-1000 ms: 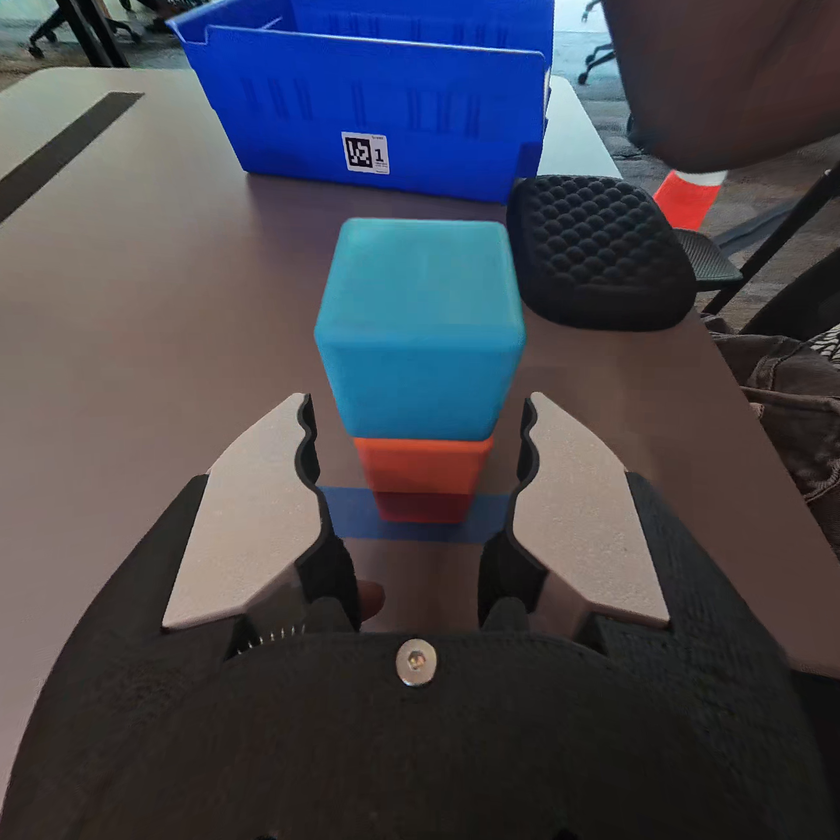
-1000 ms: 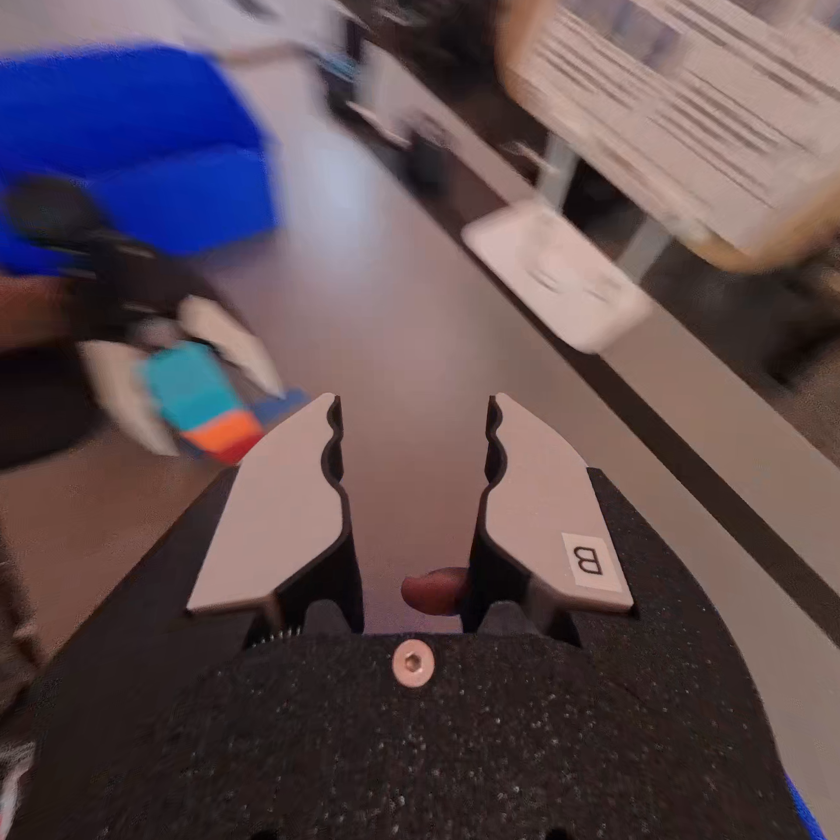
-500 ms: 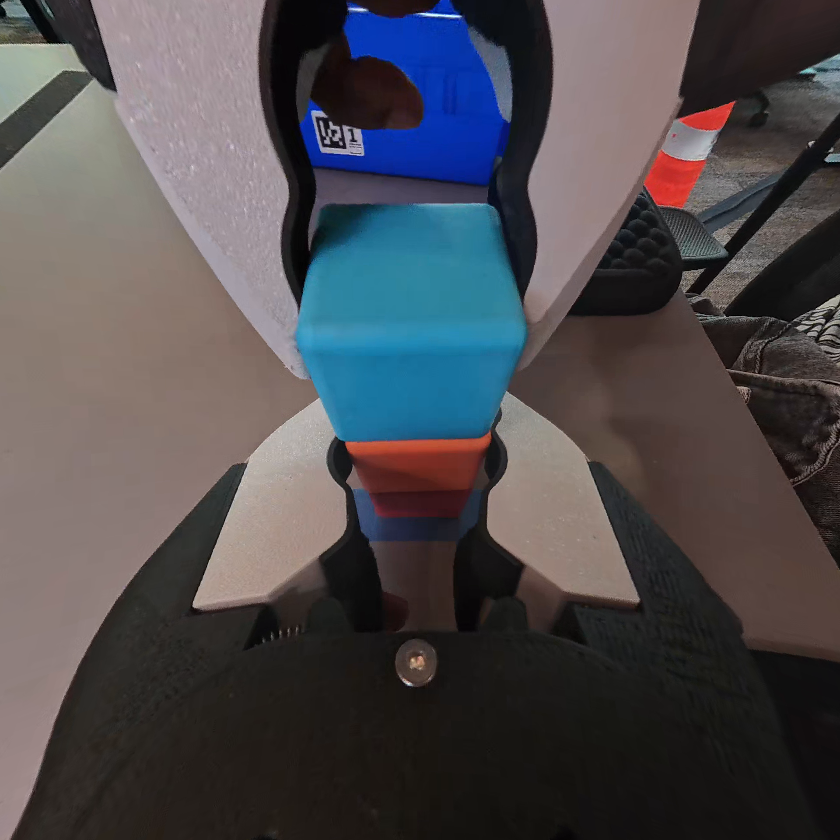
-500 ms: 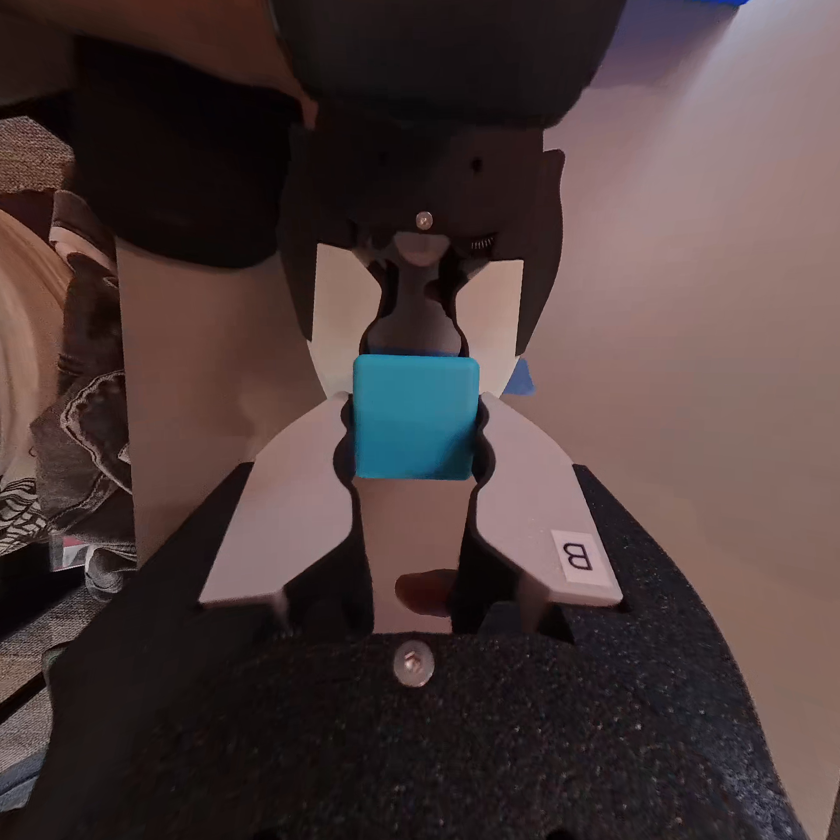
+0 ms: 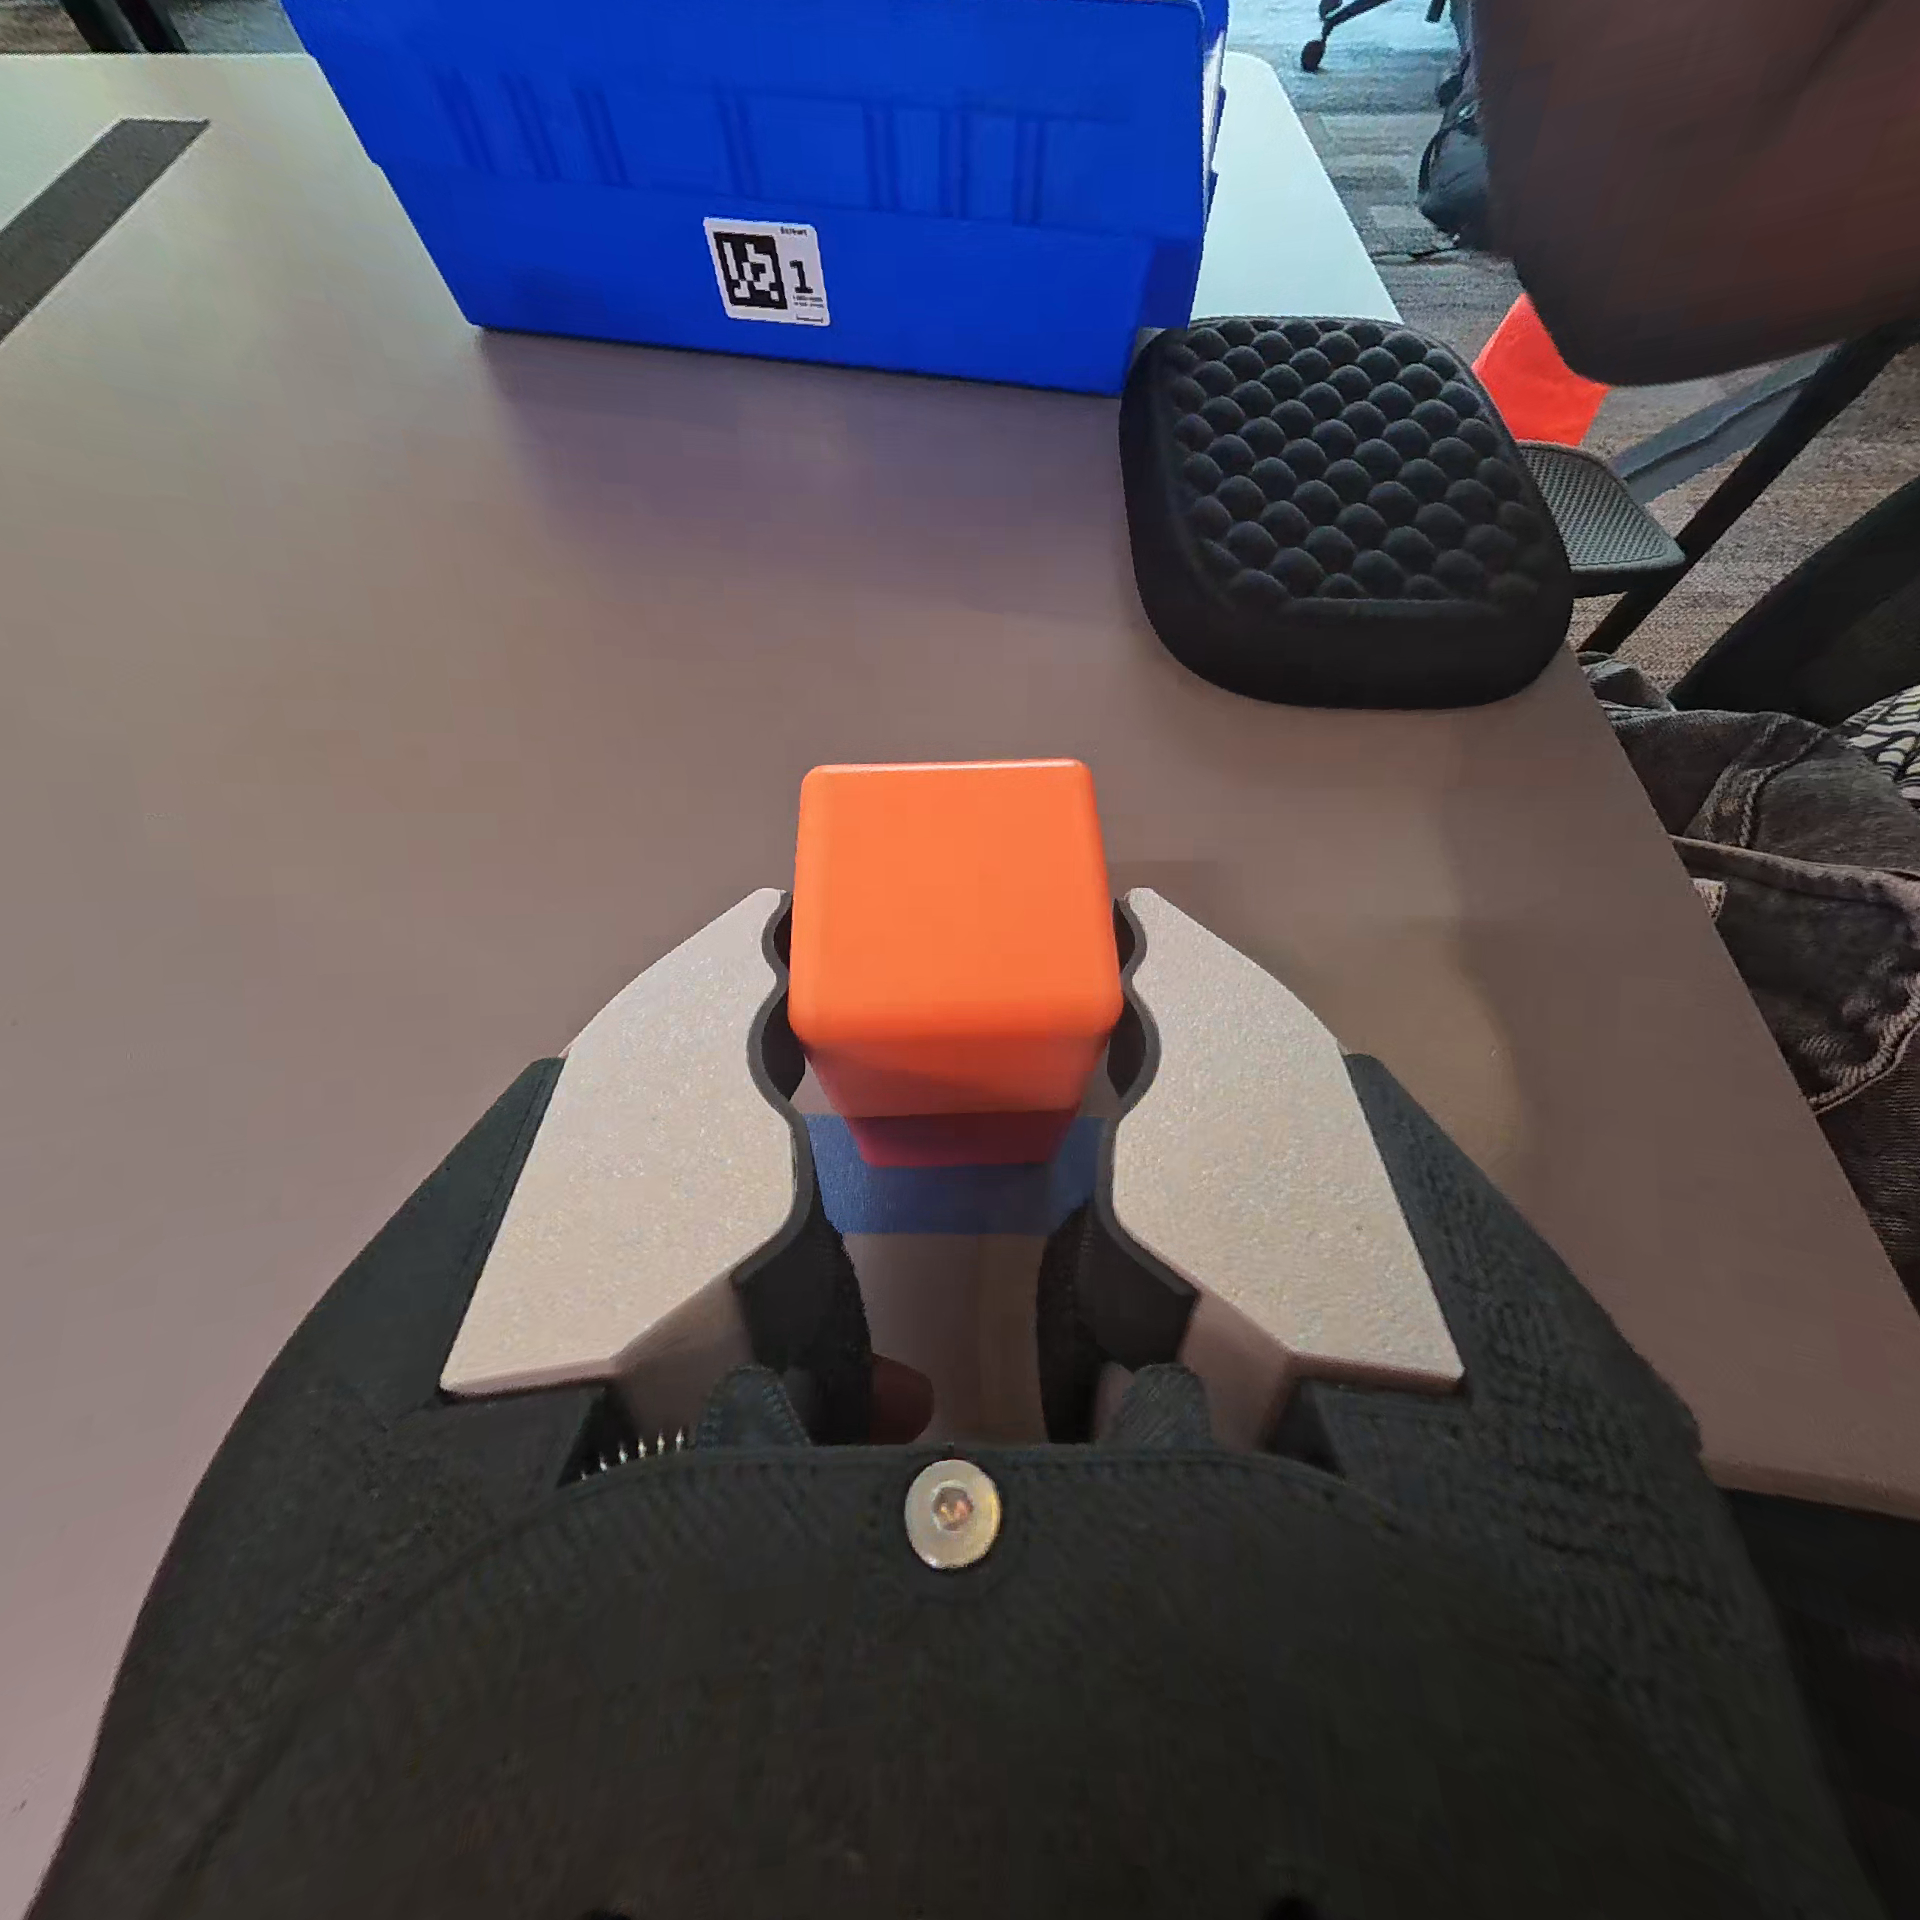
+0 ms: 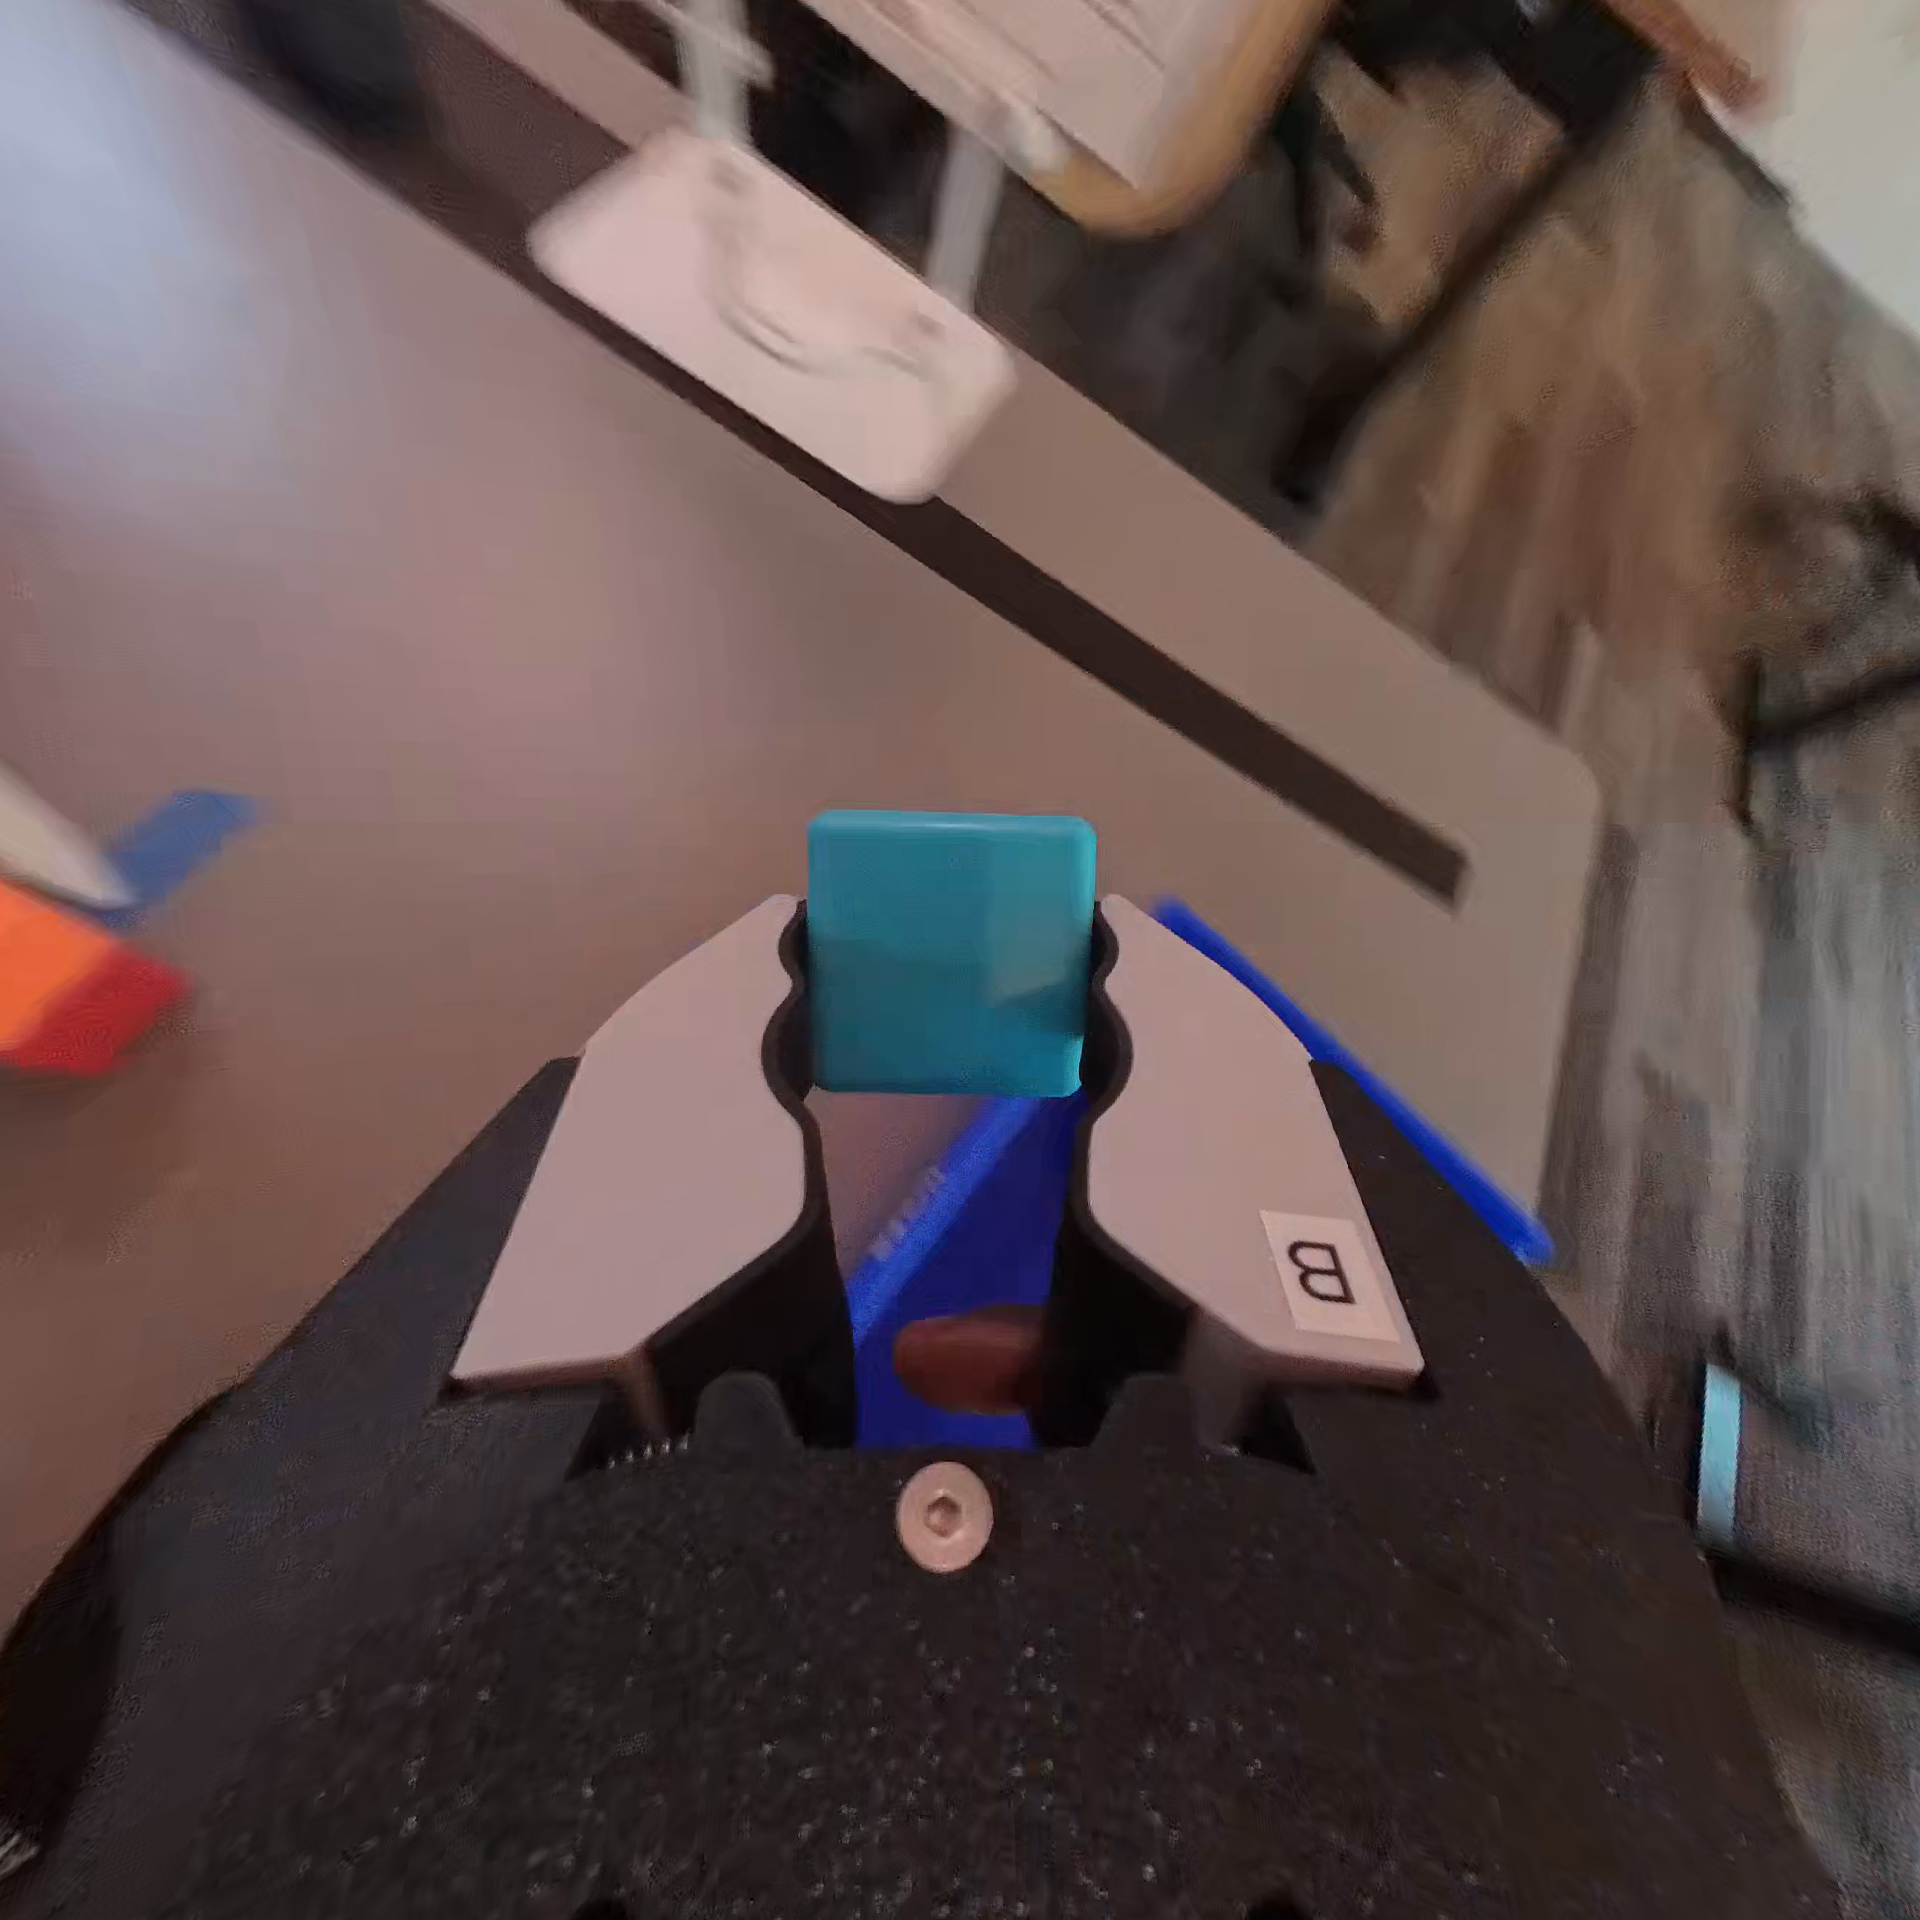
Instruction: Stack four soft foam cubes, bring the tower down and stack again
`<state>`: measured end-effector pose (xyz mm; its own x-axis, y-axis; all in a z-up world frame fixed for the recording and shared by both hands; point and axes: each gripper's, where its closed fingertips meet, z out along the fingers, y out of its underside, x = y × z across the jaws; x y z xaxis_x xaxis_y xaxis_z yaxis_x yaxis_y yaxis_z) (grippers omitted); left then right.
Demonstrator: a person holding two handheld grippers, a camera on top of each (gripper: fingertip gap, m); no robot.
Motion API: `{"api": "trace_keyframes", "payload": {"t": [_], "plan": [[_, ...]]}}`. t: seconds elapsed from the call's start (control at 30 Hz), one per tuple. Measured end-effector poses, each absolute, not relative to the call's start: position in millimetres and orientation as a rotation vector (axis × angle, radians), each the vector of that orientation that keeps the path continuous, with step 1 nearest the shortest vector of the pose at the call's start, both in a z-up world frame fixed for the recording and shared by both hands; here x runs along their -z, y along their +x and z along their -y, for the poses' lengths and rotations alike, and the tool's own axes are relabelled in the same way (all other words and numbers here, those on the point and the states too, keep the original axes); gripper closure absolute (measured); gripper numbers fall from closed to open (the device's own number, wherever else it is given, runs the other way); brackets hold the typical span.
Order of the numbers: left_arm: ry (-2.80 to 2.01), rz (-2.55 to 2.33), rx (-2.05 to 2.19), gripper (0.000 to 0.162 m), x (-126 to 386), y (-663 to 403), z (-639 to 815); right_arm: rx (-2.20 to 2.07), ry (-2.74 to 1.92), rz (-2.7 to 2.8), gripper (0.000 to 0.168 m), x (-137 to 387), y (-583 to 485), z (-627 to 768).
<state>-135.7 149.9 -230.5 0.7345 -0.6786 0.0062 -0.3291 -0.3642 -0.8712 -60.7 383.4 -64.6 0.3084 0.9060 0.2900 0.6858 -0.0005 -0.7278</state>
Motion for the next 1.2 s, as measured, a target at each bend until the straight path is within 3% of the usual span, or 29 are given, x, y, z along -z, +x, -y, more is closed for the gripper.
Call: {"api": "trace_keyframes", "payload": {"t": [0.3, 0.57, 0.63, 0.7, 0.77, 0.83, 0.93, 1.0, 1.07, 1.17, 1.2], "plan": [[-1.964, -0.766, 0.462, 0.105, 230, -136, -150, -0.221, -2.402, 1.018, 0.119, 226, 73, -489], [-1.967, -0.762, 0.458, 0.105, 230, -136, -151, -0.141, -2.501, 1.084, 0.119, 271, 86, -486], [-1.965, -0.761, 0.458, 0.105, 230, -137, -150, -0.165, -2.483, 1.096, 0.112, 269, 82, -485], [-1.957, -0.762, 0.452, 0.101, 229, -138, -150, -0.223, -2.416, 1.075, 0.073, 251, 72, -481], [-1.965, -0.745, 0.442, 0.076, 230, -141, -150, -0.274, -2.241, 1.099, 0.067, 213, 51, -474], [-1.99, -0.758, 0.467, 0.071, 234, -142, -146, -0.373, -2.029, 1.177, 0.061, 165, 17, -451], [-2.063, -0.806, 0.459, 0.072, 252, -144, -142, -0.59, -1.668, 1.475, 0.073, 105, -51, -372], [-2.107, -0.839, 0.452, 0.072, 264, -143, -140, -0.746, -1.416, 1.806, 0.078, 96, -90, -295], [-2.145, -0.865, 0.433, 0.078, 271, -143, -140, -0.862, -1.166, 2.15, 0.08, 110, -111, -222], [-2.158, -0.868, 0.429, 0.11, 273, -143, -140, -0.825, -1.01, 2.439, 0.086, 148, -133, -166], [-2.161, -0.861, 0.428, 0.112, 273, -144, -140, -0.785, -0.995, 2.501, 0.09, 162, -139, -157]]}}
